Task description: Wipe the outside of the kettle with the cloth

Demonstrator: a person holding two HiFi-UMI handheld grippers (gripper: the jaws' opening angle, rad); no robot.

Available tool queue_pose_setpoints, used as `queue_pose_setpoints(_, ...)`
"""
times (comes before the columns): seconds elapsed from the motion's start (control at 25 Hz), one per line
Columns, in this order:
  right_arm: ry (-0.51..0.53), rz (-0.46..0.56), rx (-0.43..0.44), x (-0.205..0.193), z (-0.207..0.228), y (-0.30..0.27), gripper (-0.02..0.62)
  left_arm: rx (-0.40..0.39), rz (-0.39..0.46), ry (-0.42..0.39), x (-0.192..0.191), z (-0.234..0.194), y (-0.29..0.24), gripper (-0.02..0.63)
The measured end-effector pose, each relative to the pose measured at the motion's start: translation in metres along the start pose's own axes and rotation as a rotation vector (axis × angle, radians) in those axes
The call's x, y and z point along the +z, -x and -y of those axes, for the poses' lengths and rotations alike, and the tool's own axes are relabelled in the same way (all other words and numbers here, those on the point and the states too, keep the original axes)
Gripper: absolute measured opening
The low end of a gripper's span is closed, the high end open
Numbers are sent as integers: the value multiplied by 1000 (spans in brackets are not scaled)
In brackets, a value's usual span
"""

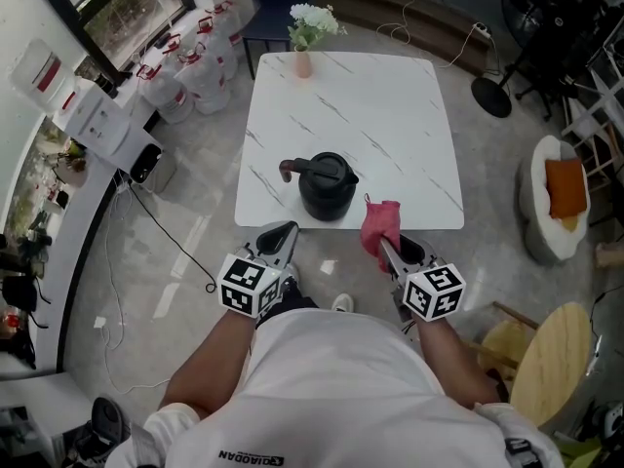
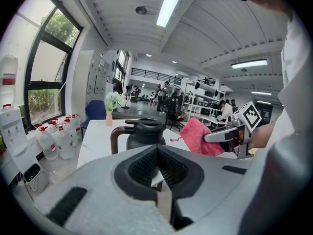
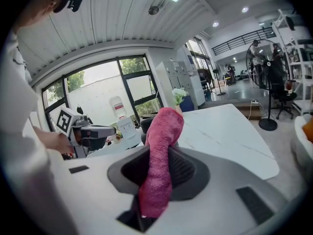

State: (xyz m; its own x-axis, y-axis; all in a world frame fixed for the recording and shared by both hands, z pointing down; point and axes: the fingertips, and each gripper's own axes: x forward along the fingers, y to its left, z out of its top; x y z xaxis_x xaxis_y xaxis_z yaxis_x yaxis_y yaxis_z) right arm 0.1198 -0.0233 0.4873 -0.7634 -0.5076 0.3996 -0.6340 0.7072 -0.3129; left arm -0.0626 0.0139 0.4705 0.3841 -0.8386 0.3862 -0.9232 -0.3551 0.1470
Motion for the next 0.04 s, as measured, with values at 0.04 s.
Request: queue_pose_setpoints(0.04, -1, 1, -1, 0, 0, 0, 97, 0, 0, -1, 0, 0, 0, -2)
